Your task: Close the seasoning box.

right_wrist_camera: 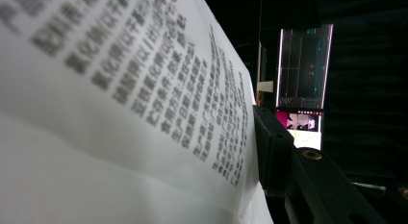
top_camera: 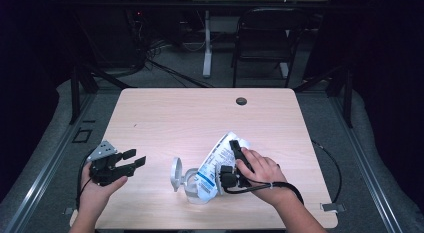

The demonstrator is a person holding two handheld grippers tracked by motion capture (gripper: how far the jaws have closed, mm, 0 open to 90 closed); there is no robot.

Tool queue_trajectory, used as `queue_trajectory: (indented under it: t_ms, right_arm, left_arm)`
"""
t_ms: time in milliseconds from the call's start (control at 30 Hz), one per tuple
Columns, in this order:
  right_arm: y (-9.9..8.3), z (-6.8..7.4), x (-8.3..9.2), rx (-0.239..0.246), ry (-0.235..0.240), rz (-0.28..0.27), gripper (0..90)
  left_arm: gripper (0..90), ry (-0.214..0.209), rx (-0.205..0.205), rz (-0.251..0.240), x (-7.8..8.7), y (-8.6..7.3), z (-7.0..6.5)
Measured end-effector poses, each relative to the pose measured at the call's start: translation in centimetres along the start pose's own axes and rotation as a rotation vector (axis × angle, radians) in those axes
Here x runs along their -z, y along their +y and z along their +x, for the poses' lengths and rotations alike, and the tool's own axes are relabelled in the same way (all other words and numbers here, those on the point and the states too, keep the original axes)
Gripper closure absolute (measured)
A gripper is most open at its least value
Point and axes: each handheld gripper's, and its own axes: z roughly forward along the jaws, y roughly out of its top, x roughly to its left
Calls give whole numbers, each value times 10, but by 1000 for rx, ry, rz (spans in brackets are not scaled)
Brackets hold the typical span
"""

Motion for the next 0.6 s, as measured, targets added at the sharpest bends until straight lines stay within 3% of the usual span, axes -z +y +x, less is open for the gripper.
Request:
queue_trajectory:
  t_ms: [133,233,600]
  right_arm:
    - [1,-2,0,25,-9,1,655]
    - [1,-1,-1,6,-6,-13,659]
    - [1,-1,0,10,-9,-20,669]
  left_arm:
    - [497,-1,-4,8,0,0,0]
    - [497,0,0,0,0,0,0]
    - [496,0,-1,7,1,0,0]
